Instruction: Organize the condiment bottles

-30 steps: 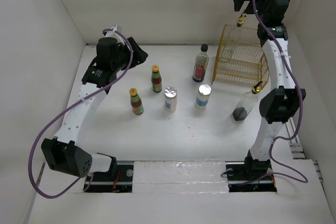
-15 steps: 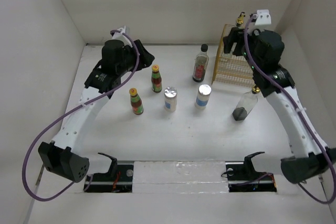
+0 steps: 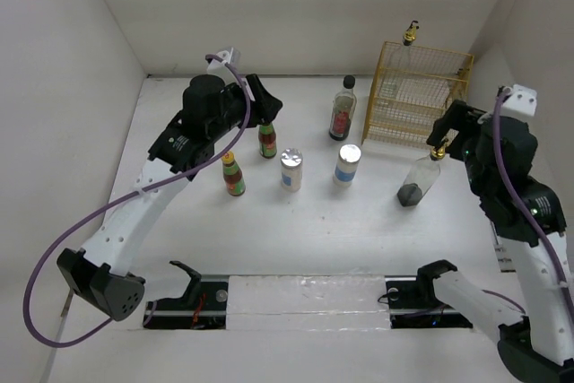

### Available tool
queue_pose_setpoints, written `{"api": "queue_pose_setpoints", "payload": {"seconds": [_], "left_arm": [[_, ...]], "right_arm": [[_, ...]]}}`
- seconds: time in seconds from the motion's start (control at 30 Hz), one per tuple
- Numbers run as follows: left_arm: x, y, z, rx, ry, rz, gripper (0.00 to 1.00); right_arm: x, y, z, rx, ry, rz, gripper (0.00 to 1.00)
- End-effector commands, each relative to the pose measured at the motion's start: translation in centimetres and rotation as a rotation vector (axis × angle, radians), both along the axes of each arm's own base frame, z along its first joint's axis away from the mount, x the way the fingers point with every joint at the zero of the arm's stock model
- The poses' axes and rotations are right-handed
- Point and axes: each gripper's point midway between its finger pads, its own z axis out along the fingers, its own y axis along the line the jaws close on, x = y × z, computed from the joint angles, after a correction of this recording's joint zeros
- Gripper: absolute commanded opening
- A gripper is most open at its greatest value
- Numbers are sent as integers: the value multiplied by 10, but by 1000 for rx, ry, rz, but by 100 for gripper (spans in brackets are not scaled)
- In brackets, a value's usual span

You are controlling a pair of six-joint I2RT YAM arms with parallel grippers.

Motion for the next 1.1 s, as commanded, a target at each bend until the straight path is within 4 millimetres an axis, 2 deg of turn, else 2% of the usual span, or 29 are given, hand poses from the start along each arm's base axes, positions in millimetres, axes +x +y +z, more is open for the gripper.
{"api": "queue_pose_setpoints", "payload": {"seconds": [0.0,0.07,0.1,0.17,0.23,0.3,0.33,0.4,0.47,0.53,0.57,0.63,0.73,0.8,0.93,1.0,1.03,1.07], "left_arm": [[-4,-2,23,-42,-69,-26,54],[-5,-4,26,-49,-76,-36,54],[-5,-4,26,-49,-76,-36,54],[-5,-4,21,-43,-67,-36,54],[-4,-5,17,-42,-64,-36,54],[-5,-6,13,-39,-55,-45,54],[-4,-6,15,-44,-64,-45,54],[-4,-6,10,-39,-55,-45,55],[-4,-8,13,-53,-57,-52,55],[-1,-10,11,-52,-56,-52,55],[-3,-11,11,-54,-54,-62,55],[-1,-12,7,-50,-46,-62,55],[-2,-14,8,-59,-40,-69,55],[0,-15,4,-55,-32,-69,55],[0,-15,4,-55,-32,-69,55],[2,-16,1,-58,-19,-67,55],[2,-16,1,-58,-19,-67,55],[2,-16,1,-58,-19,-67,55]], "right_arm": [[-4,-2,-51,-6,179,-41,95],[-1,1,-58,4,190,-22,95],[1,4,-72,-4,228,-14,95],[8,5,-74,-5,213,-9,95],[9,5,-88,-14,242,-10,94],[14,0,-90,-16,234,-31,93],[13,0,-100,-23,258,-32,93],[16,-6,-105,-20,257,-56,93],[20,-8,-118,-44,278,-47,90],[27,-9,-117,-53,253,-42,85],[29,-9,-123,-71,257,-36,82],[37,-11,-115,-81,198,-39,82],[43,-9,-113,-103,131,-3,75],[45,-9,-120,-112,137,0,74],[51,-9,-124,-130,132,5,67],[54,-10,-123,-141,129,-4,67],[54,-10,-127,-141,132,-3,59],[56,-10,-130,-152,146,0,55]]}}
